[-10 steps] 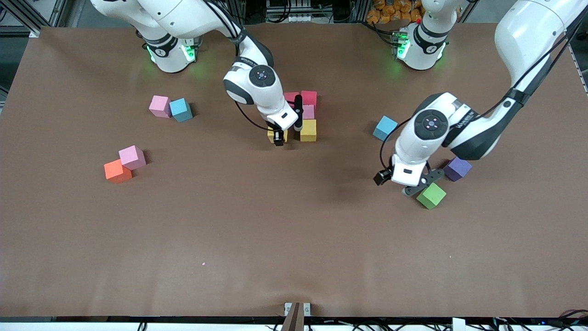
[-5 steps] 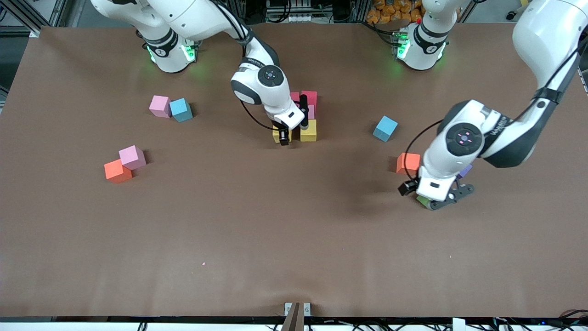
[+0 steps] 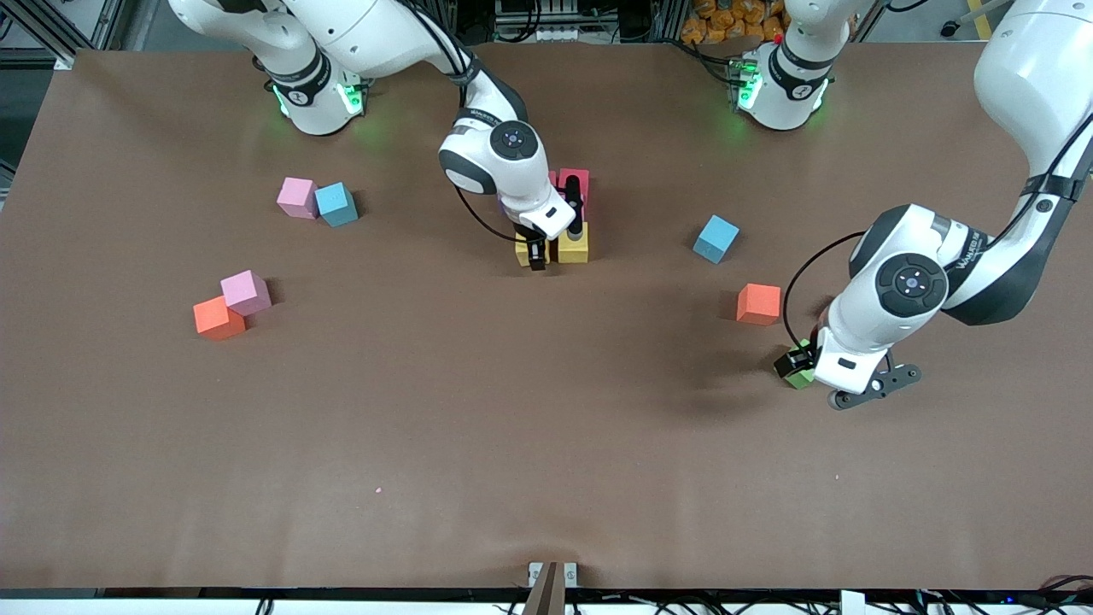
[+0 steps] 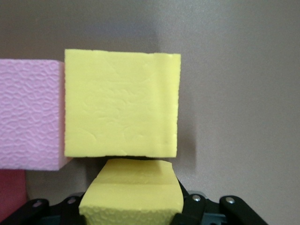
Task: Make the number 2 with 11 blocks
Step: 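Set the yellow cube beside the yellow while the left gripper grasps the green cube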
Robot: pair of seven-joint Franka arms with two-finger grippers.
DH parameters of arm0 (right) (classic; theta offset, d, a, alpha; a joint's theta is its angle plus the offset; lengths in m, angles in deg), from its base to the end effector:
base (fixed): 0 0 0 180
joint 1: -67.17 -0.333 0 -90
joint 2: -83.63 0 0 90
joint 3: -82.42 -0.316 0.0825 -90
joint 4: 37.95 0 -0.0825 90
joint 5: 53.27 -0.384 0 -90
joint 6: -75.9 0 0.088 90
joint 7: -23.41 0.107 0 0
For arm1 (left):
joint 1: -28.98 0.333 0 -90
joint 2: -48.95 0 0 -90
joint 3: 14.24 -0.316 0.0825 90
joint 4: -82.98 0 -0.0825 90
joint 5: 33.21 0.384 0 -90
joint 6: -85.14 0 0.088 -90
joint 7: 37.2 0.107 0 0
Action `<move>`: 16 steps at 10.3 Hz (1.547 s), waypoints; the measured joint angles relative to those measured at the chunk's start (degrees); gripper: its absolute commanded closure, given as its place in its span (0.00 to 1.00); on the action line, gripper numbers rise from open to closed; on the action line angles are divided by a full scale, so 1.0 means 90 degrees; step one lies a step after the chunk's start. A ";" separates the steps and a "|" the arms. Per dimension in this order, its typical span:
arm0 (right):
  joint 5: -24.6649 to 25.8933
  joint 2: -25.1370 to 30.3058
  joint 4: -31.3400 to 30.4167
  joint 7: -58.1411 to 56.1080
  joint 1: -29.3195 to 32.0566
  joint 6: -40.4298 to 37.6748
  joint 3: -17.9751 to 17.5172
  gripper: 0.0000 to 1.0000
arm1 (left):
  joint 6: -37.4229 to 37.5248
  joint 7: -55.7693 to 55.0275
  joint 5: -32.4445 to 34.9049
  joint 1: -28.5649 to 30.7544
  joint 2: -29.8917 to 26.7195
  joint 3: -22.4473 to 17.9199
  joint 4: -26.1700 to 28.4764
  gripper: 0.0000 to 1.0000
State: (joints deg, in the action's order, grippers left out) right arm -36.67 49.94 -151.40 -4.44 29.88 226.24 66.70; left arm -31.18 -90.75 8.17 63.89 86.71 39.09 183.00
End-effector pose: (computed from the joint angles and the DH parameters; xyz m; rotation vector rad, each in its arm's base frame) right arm 0.3701 0.4950 0.1834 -2.1679 -2.2481 -0.1400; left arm 0.6414 -0.1040 0.3087 -2.9773 -0.5148 -0.0386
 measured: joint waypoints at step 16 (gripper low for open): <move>-0.0006 -0.0091 0.0176 0.0378 -0.0171 -0.0003 0.0141 0.49 | -0.0190 -0.0656 -0.0488 -0.0296 0.0617 -0.0841 -0.0143 0.00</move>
State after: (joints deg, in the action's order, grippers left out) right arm -36.73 49.13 -149.82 -1.03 28.34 226.22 67.97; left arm -32.89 -96.65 3.78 61.23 92.26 31.52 181.72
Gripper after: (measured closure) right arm 0.454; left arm 0.000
